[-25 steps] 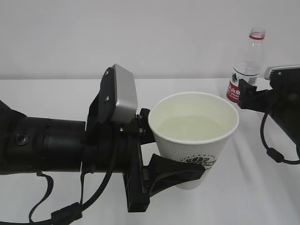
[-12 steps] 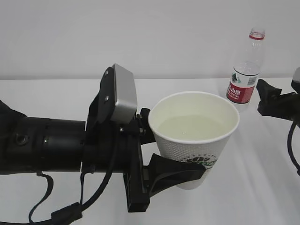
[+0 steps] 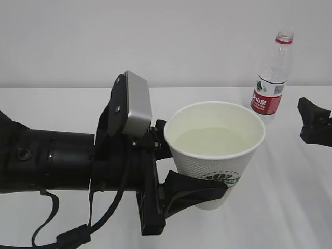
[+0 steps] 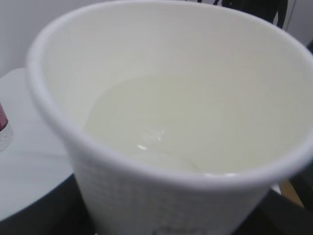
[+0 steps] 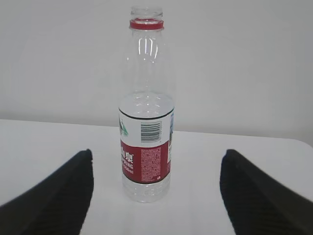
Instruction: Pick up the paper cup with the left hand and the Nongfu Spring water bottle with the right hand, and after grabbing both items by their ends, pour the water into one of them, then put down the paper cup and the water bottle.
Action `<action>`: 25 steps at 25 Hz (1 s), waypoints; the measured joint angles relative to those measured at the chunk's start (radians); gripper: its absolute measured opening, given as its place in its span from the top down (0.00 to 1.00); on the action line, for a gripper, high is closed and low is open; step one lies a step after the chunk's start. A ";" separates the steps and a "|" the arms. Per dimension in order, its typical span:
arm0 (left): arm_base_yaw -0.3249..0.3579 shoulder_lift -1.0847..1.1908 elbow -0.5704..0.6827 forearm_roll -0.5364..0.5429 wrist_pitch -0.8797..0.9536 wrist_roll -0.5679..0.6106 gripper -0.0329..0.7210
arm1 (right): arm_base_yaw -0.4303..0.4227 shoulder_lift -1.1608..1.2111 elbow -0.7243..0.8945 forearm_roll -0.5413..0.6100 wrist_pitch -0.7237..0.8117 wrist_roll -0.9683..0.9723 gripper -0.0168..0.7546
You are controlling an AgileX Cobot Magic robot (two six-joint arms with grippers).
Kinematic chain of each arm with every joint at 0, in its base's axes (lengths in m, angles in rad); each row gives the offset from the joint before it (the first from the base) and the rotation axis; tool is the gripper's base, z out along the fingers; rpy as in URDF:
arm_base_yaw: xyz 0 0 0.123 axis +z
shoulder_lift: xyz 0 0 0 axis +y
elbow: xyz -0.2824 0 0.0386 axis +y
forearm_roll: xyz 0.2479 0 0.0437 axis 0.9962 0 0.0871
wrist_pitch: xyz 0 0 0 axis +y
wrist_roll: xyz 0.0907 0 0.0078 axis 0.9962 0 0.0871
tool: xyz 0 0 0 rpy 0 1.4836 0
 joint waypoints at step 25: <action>0.000 0.000 0.000 -0.010 0.035 0.012 0.29 | 0.000 -0.025 0.025 -0.008 -0.002 0.004 0.21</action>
